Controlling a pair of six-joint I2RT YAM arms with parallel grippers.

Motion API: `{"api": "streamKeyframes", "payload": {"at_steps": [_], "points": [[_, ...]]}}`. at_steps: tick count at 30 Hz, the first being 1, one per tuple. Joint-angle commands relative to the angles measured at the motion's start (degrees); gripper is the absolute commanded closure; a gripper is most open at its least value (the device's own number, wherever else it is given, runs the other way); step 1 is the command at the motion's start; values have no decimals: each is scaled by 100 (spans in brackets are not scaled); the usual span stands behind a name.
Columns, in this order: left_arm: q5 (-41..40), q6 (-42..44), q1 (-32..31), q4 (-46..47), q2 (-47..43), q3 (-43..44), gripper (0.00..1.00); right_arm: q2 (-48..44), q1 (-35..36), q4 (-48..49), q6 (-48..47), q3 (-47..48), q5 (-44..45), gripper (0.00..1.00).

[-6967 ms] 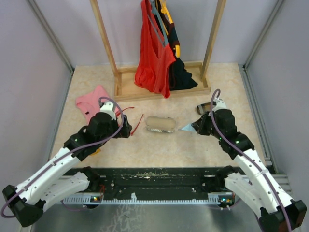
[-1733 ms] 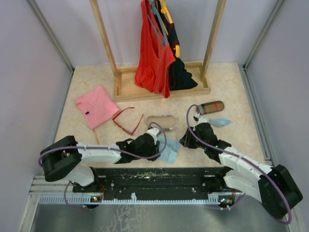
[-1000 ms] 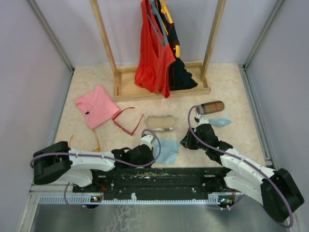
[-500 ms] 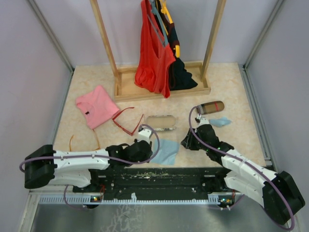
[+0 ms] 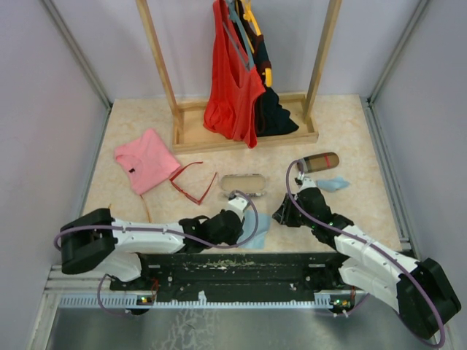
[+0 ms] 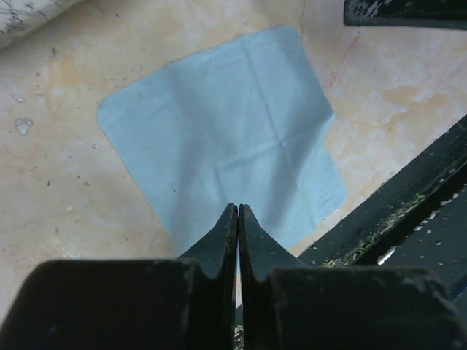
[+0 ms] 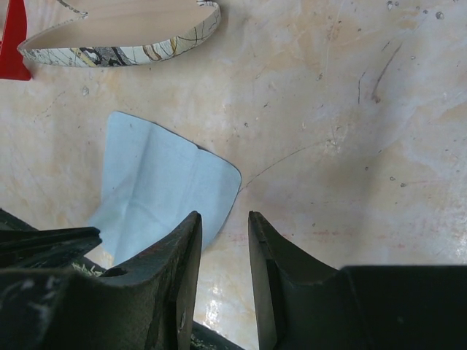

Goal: Organize the sunglasses
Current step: Adjust the glasses cleaning cloth at the center of the board.

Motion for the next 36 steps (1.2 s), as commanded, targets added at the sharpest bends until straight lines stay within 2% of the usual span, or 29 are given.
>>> {"api": "streamKeyframes", "payload": {"at_steps": [1, 15, 27, 29, 33, 36], "points": [[155, 50, -13, 348, 374, 56, 96, -62, -28, 285, 52, 132, -78, 68], [506, -563, -125, 387, 482, -534, 99, 60, -23, 210, -69, 232, -54, 68], [139, -1335, -663, 41, 305, -788, 99, 300, -21, 33, -380, 423, -133, 65], [-76, -1340, -648, -158, 113, -754, 95, 382, 21, -87, -531, 562, -111, 63], [-458, -1163, -543, -510, -370, -606, 77, 625, 226, -275, -774, 883, -8, 60], [-550, -985, -337, -663, -758, -526, 72, 948, 492, -478, -928, 1208, 208, 59]]}}
